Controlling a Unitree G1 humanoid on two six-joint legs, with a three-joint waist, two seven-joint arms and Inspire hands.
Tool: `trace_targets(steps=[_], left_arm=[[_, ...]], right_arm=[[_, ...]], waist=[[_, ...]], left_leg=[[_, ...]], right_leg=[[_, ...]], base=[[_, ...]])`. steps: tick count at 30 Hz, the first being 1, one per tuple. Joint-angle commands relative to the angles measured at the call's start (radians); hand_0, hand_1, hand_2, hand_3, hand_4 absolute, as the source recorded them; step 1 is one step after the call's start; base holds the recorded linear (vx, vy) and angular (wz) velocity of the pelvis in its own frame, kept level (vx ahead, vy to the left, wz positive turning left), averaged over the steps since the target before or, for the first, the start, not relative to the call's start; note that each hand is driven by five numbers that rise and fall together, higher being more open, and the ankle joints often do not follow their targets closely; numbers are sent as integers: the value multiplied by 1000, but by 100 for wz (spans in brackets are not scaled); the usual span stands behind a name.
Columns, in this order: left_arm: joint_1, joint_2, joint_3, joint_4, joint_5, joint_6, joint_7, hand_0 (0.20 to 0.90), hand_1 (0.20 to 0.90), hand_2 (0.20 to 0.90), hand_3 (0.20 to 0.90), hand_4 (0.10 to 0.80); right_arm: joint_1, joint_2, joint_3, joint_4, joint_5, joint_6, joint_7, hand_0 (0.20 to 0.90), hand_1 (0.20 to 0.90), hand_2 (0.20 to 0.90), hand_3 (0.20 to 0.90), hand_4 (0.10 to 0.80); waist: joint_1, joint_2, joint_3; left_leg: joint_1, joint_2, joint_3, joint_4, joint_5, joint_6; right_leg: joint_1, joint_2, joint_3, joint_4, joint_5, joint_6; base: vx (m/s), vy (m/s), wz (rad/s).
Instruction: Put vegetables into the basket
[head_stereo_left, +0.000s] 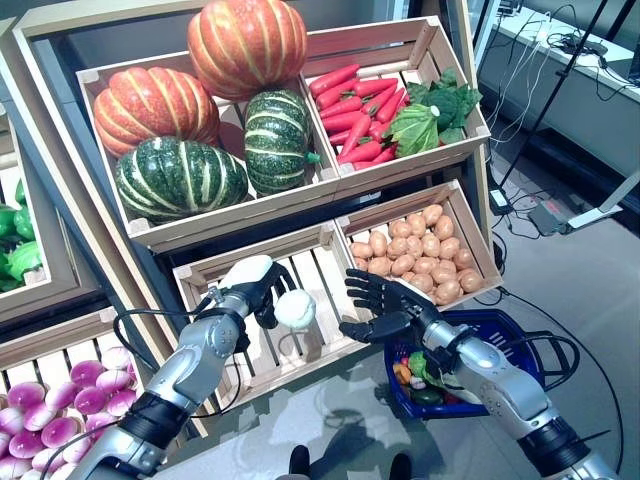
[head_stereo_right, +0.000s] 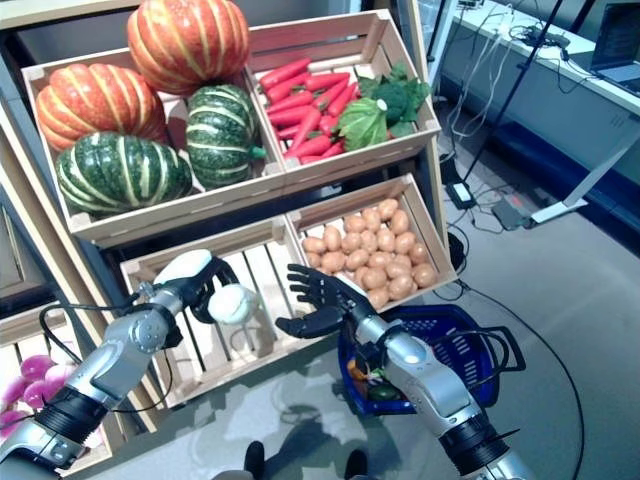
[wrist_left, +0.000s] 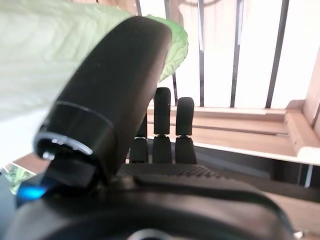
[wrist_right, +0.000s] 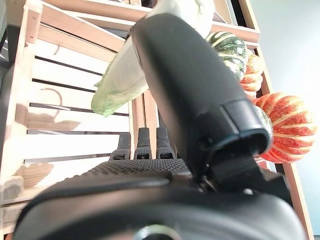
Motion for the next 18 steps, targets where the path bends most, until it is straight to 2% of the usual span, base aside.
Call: trace_targets(steps=[1, 6, 18], left_arm=[[-192, 62, 3, -30, 60, -45, 59, 300, 300, 300, 300, 400], [-199, 55, 4, -14, 42, -12, 51, 300, 300, 300, 300, 400], [-193, 1, 1, 17, -19, 35, 38, 300, 300, 300, 300, 400]], right_arm=[[-109, 39, 6, -44, 48, -126, -17, 900, 900, 900, 900, 800], [-121, 40, 7, -50, 26, -142, -24, 900, 900, 900, 900, 800], [-151, 68, 10, -93, -77, -257, -67, 900, 900, 900, 900, 800]], waist=[[-5, -23, -80], [-6, -23, -83], [-2, -20, -92]], left_leg=[[12, -20, -2, 1, -63, -8], [14, -20, 0, 1, -64, -8], [16, -21, -5, 1, -67, -5]], right_leg=[[34, -34, 6, 2, -23, 31], [34, -34, 10, 2, -24, 31], [32, -34, 21, 2, -24, 33]], base=[[0, 0, 0], [0, 0, 0], [0, 0, 0]])
